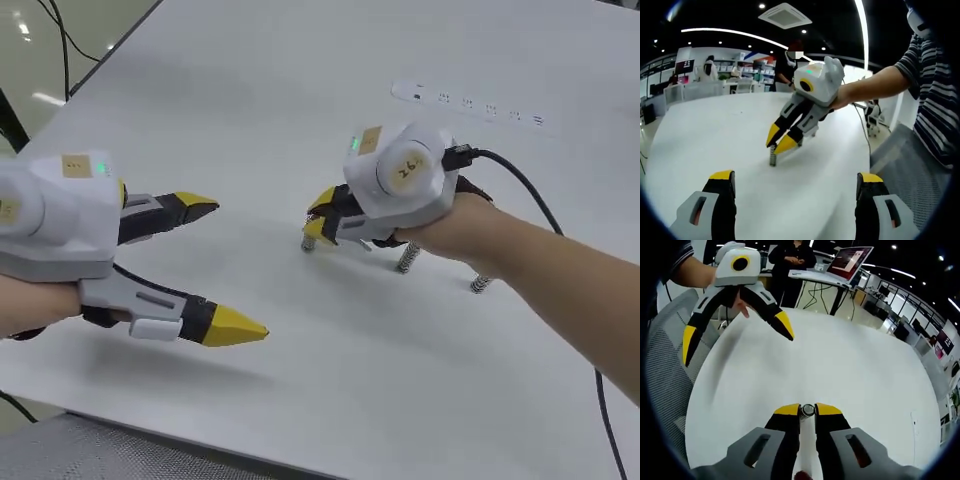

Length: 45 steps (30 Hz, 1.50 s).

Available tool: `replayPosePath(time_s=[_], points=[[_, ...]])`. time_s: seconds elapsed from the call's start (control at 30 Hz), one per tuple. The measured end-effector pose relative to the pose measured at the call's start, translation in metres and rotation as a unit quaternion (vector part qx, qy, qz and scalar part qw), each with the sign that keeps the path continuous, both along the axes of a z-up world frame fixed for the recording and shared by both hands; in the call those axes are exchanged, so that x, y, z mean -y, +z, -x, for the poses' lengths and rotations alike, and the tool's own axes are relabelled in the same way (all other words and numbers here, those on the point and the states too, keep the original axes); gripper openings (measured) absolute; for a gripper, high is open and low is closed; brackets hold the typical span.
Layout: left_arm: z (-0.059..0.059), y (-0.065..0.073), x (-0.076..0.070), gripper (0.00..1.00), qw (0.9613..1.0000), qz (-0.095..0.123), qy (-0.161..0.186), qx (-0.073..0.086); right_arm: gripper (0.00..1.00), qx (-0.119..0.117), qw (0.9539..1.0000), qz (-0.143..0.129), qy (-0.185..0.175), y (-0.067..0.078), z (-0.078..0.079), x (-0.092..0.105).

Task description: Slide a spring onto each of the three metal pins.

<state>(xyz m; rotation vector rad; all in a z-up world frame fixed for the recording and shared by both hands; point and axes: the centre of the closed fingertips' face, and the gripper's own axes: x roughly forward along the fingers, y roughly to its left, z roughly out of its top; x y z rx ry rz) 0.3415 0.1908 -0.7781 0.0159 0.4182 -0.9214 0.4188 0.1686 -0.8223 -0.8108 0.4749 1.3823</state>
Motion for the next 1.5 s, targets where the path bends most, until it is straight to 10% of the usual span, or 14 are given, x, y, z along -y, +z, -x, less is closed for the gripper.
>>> replayPosePath(time_s=[0.47,0.83,1.5], points=[[0.0,0.001,0.004,0.98,1.0,0.002,-0.003,0.0,0.15,0.003,0.9994,-0.019,-0.029,0.009,-0.005,-0.001],[-0.009,0.012,0.007,0.98,0.9999,0.005,-0.001,0.009,0.22,-0.012,0.993,-0.093,-0.072,0.036,0.002,0.02],[-0.022,0.021,0.024,0.98,0.9998,0.0,-0.016,0.015,0.73,-0.04,0.9696,-0.179,-0.162,0.052,0.014,0.085]])
